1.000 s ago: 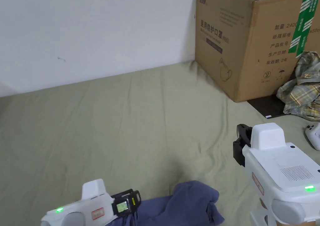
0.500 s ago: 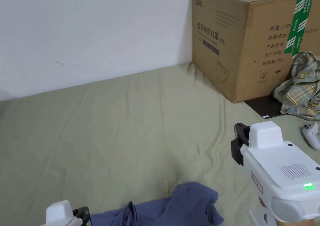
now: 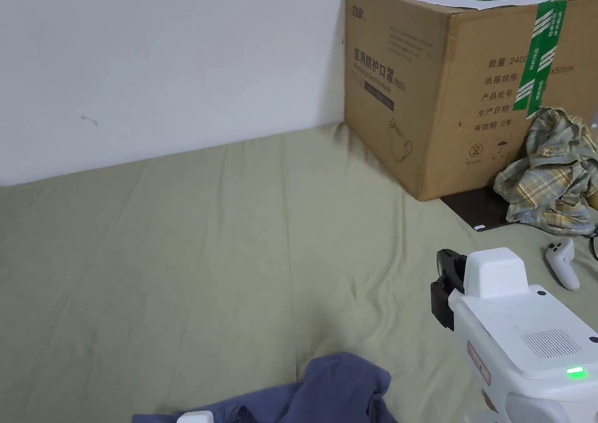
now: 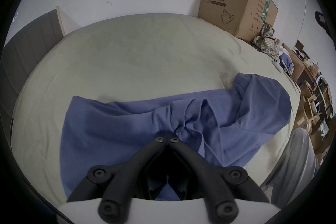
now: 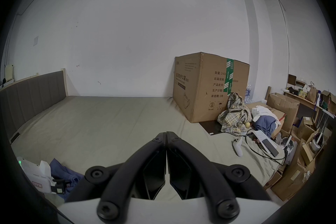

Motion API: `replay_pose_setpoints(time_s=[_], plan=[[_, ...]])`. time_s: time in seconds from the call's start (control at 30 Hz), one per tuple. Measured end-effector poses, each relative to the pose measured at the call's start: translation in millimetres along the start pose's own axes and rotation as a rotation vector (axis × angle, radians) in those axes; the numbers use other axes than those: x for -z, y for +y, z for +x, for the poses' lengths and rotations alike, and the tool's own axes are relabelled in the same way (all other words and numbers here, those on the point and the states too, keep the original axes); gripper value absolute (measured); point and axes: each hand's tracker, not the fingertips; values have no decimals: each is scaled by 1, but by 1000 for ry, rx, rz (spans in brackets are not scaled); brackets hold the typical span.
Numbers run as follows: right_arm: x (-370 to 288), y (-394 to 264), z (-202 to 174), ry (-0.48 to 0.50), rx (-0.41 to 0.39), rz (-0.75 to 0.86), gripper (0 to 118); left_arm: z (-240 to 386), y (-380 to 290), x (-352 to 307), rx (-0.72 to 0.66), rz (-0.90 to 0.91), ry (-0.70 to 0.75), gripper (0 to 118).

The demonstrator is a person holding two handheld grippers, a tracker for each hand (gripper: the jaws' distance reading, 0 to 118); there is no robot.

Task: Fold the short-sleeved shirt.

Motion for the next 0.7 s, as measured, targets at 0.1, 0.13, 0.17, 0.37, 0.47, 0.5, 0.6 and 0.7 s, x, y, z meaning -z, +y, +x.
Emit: replay_pose_setpoints(time_s=[0.1, 0.13, 0.17, 0.37, 0.47, 0.5, 0.6, 0.7], plan=[[0, 0, 3, -9, -3, -3, 0, 4, 2, 0, -10, 1, -16, 0], [0, 0, 4, -9, -3, -4, 0, 4, 3, -2, -6, -2, -16, 0], [0, 0, 4, -10, -3, -4, 0, 2, 5, -4, -1, -5, -19, 0], [-4, 3, 1, -2, -4, 8, 0, -53, 34, -51, -202, 114, -211, 0], [-4, 5, -2, 8, 11, 15, 0, -99, 53, -69, -317, 80, -335, 0], [-3, 6, -3, 13, 14, 16, 0, -115, 56, -73, -364, 73, -365, 0], [-2, 7, -8, 22, 15, 20, 0, -159, 59, -75, -445, 58, -432, 10], [0, 7, -13, 29, 9, 15, 0, -188, 54, -67, -445, -14, -418, 19]])
